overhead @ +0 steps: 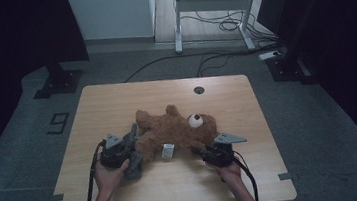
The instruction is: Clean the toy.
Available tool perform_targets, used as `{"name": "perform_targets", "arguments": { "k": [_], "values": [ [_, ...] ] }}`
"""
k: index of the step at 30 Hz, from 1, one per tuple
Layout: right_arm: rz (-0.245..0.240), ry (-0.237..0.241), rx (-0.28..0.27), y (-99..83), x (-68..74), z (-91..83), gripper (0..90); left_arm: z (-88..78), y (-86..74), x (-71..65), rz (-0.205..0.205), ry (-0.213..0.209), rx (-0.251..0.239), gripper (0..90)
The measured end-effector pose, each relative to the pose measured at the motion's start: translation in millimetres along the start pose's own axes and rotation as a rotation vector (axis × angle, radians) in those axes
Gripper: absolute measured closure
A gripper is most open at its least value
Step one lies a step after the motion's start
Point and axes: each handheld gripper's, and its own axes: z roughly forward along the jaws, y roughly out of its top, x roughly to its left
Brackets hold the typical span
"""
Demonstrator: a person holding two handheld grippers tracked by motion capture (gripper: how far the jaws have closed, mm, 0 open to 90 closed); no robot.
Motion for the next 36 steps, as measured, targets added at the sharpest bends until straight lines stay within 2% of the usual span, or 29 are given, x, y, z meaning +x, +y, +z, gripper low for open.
{"name": "perform_targets", "arguments": {
  "k": [1, 3, 5, 6, 7, 9, 10, 11, 12, 13, 14, 15, 16, 18, 21, 23, 24, 25, 26, 29, 30, 36],
  "values": [
    [0.0, 0.0, 0.0, 0.0, 0.0, 0.0, 70.1, 0.0, 0.0, 0.0, 0.0, 0.0, 0.0, 77.7],
    [0.001, 0.001, -0.001, 0.0, 0.1, 0.1, 70.1, -9.7, 13.0, -10.9, 0.03, -0.013, -0.043, 77.8],
    [0.003, 0.001, -0.002, 0.2, -0.1, -0.2, 70.1, -18.6, 28.6, -27.0, 0.07, -0.041, -0.085, 77.7],
    [0.001, 0.002, -0.003, 0.1, 0.1, -0.1, 70.1, -21.6, 40.0, -42.0, 0.102, -0.06, -0.102, 77.7],
    [0.001, 0.002, -0.003, 0.1, 0.1, -0.1, 70.1, -21.6, 40.0, -42.0, 0.102, -0.06, -0.102, 77.6],
    [0.001, 0.002, -0.003, 0.0, 0.5, -0.1, 70.1, -19.4, 52.6, -64.2, 0.148, -0.081, -0.106, 77.5],
    [0.001, 0.002, -0.003, 0.0, 0.6, -0.1, 70.1, -12.9, 60.8, -82.1, 0.174, -0.116, -0.104, 77.4],
    [0.0, 0.002, -0.002, 0.0, 0.6, -0.1, 70.1, -7.8, 64.9, -92.5, 0.192, -0.134, -0.099, 77.4],
    [0.0, 0.002, -0.002, 0.0, 0.6, -0.1, 70.1, -7.8, 64.9, -92.5, 0.192, -0.134, -0.099, 77.4],
    [0.001, 0.002, -0.002, 0.0, 0.7, -0.1, 70.1, -1.9, 68.5, -102.9, 0.208, -0.15, -0.093, 77.4],
    [0.0, 0.005, 0.0, 0.0, 0.7, -0.3, 70.1, 12.2, 74.3, -122.0, 0.233, -0.186, -0.075, 77.4],
    [0.0, 0.005, 0.0, 0.0, 0.7, -0.3, 70.1, 12.2, 74.3, -122.0, 0.233, -0.186, -0.075, 77.4],
    [0.002, 0.005, 0.0, 0.0, 0.8, -0.3, 70.1, 23.4, 76.3, -131.8, 0.243, -0.205, -0.056, 77.4],
    [0.003, 0.006, 0.001, 0.1, 0.7, -0.4, 70.1, 41.7, 75.9, -140.9, 0.246, -0.216, -0.013, 77.4],
    [0.002, 0.006, 0.001, 0.2, 0.7, -1.2, 70.1, 67.5, 67.3, -142.1, 0.244, -0.196, 0.056, 77.4],
    [-0.001, 0.005, 0.001, 0.8, 0.5, -2.3, 70.1, 75.8, 57.8, -133.3, 0.216, -0.193, 0.073, 77.5],
    [-0.004, 0.008, 0.007, 1.0, -0.4, -2.3, 70.1, 76.4, 54.7, -128.2, 0.193, -0.208, 0.069, 77.6],
    [-0.004, 0.01, 0.01, 0.8, -0.9, -2.2, 70.1, 75.6, 53.3, -125.2, 0.181, -0.214, 0.068, 77.7],
    [-0.004, 0.01, 0.01, 0.8, -0.9, -2.2, 70.1, 73.6, 52.0, -122.8, 0.187, -0.209, 0.066, 77.7],
    [0.002, 0.012, 0.006, 0.6, -1.3, -2.1, 70.1, 64.0, 48.4, -120.0, 0.239, -0.164, 0.062, 77.6],
    [-0.002, 0.009, 0.007, 0.9, -0.8, -2.8, 70.1, 61.6, 47.4, -118.4, 0.246, -0.157, 0.061, 77.6],
    [-0.002, 0.01, 0.006, 0.9, -0.6, -3.1, 70.2, 35.7, 39.4, -93.7, 0.234, -0.097, 0.023, 77.4]
  ]
}}
